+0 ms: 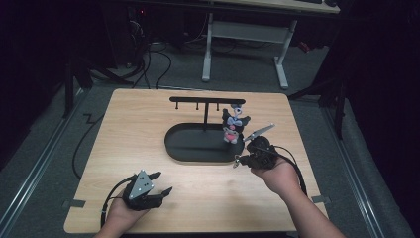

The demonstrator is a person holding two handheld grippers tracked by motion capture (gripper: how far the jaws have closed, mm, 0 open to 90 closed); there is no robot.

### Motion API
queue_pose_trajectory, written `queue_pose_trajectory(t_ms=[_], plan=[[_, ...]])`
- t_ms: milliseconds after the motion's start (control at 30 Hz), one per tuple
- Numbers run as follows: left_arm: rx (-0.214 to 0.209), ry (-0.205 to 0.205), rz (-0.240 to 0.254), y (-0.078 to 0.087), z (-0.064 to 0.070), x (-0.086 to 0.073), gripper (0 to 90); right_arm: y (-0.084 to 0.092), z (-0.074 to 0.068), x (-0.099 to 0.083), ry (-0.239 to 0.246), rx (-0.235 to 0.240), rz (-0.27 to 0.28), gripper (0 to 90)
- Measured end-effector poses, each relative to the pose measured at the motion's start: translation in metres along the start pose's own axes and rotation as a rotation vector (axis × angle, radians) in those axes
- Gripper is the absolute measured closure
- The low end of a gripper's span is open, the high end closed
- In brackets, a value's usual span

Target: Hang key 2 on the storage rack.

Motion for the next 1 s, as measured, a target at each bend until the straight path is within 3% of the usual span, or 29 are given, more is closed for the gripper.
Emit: queue_pose_trajectory(t_ms=[300, 633, 1000], plan=[[0.005, 0.007, 0.002, 0.002, -0.002, -0.001, 35.2, -0.003, -0.001, 0.026, 0.026, 0.011, -0.021, 89.4], [0.004, 0.005, 0.000, 0.002, -0.004, -0.002, 35.2, -0.002, 0.005, 0.058, 0.023, 0.011, -0.035, 89.4], [0.009, 0.006, 0.005, 0.002, -0.004, -0.002, 35.2, -0.005, 0.015, 0.089, -0.015, 0.018, -0.048, 89.4]])
Point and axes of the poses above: each handheld gripper's, and its own axes: y roughly backward along the jaws, x roughly out of its top, z roughly to its right, the point moved 4 cm from there along -y, roughly forward along the jaws, and after that the axes turned 9 degrees about z, right-handed, at the moved point
